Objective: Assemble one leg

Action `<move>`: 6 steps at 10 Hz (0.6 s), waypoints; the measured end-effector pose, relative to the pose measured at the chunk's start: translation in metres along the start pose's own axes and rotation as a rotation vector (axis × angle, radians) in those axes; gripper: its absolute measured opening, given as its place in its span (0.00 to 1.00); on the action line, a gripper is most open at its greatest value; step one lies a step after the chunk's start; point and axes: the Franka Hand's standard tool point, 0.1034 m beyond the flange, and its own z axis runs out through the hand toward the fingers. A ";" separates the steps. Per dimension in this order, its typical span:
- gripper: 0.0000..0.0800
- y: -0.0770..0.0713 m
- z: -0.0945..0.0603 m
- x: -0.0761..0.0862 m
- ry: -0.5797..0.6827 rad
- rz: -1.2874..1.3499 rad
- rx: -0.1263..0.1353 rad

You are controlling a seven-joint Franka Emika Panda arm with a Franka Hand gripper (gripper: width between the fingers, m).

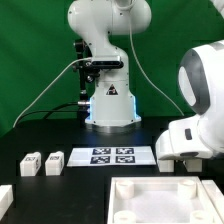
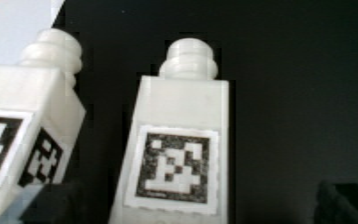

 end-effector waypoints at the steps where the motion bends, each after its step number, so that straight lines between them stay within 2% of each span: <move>1: 0.66 0.000 0.000 0.000 0.000 0.000 0.000; 2: 0.48 0.000 0.000 0.000 0.000 0.000 0.000; 3: 0.36 0.000 0.000 0.000 0.000 0.000 0.000; 6: 0.36 0.000 0.000 0.000 0.000 0.000 0.000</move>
Offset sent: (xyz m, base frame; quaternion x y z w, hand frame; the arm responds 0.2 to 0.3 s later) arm 0.0000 0.0000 0.0000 0.0000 0.0000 0.0000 1.0000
